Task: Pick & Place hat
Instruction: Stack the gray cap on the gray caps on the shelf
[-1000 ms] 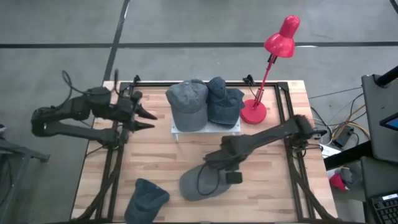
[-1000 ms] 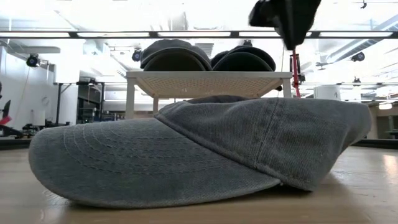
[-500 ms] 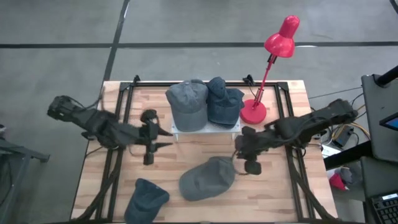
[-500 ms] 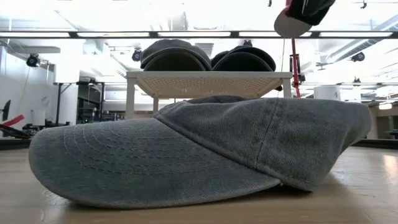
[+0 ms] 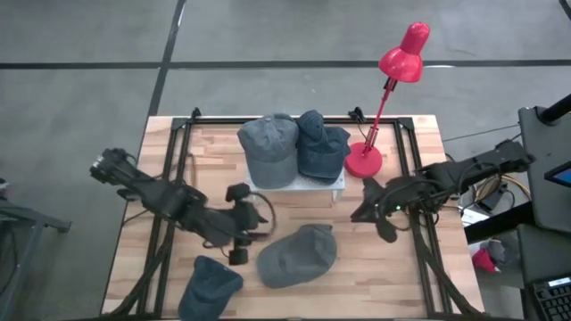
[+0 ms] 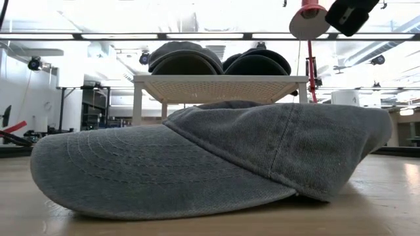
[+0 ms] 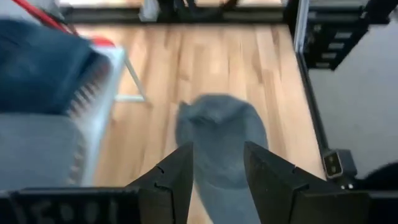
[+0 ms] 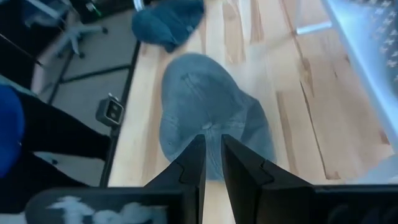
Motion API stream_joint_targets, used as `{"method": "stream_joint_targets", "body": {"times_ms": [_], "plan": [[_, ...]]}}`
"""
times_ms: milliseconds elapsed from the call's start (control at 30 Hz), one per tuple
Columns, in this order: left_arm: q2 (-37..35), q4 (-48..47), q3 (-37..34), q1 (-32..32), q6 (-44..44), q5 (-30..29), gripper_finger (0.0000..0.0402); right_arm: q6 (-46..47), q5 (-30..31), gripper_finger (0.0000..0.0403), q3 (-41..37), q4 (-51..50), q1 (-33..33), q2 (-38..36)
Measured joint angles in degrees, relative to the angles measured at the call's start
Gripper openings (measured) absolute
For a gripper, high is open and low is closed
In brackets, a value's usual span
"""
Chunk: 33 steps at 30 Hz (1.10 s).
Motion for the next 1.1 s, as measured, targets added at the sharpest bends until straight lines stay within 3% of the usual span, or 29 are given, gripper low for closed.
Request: {"method": "stream_joint_targets", "body": {"times_ms": [400, 1100], "plan": [[10.73, -2.57, 4.85, -0.09, -9.32, 2.19, 0.0145, -0.07, -0.01, 0.0048, -11.40, 10.73, -0.04, -14.93], [20.49, 2.64, 7.13, 0.02, -8.73, 3.07, 0.0145, -1.73, -0.16, 0.0047, -20.95, 15.65, 0.00, -22.73]]}}
